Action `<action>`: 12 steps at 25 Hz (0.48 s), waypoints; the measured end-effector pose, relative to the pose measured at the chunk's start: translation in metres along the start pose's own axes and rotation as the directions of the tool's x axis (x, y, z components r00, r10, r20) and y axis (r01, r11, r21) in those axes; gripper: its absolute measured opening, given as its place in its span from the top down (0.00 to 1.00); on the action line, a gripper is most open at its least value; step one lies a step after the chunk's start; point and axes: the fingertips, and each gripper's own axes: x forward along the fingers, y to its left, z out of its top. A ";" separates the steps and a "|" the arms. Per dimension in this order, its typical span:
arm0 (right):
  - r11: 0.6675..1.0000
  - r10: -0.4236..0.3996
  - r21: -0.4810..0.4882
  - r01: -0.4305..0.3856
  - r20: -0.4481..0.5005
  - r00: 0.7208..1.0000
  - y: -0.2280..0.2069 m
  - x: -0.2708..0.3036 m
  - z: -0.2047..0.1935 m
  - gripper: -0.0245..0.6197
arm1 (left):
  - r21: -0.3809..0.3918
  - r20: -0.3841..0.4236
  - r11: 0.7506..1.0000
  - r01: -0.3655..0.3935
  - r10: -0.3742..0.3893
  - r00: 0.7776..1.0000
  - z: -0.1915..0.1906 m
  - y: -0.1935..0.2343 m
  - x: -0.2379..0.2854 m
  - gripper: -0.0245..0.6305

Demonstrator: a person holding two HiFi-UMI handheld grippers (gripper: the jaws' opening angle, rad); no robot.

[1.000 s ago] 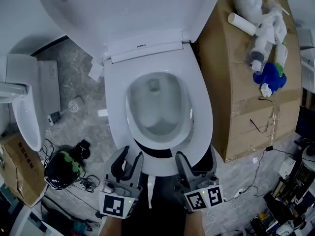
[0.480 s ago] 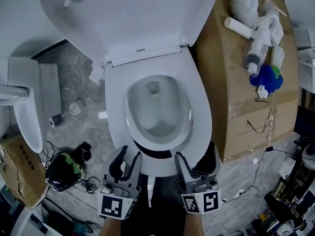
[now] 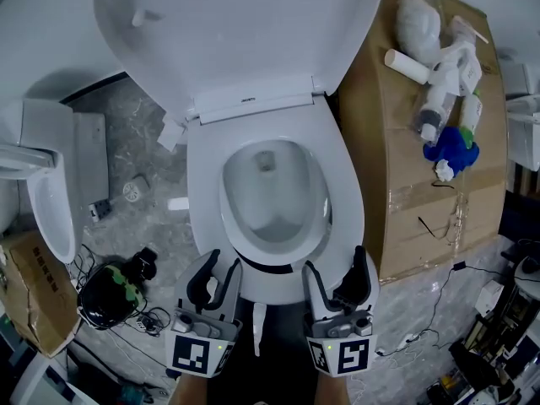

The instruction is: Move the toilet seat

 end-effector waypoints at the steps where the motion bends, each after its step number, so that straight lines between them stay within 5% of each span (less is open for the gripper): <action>1: 1.000 0.003 -0.010 -0.003 0.005 1.000 0.002 0.001 0.003 0.41 | -0.001 -0.003 1.000 0.000 0.000 1.000 0.002 0.001 0.001 0.75; 12: 1.000 0.008 -0.030 -0.007 0.021 1.000 0.007 0.013 0.033 0.45 | -0.001 0.035 1.000 -0.003 0.003 0.999 0.033 0.009 0.004 0.81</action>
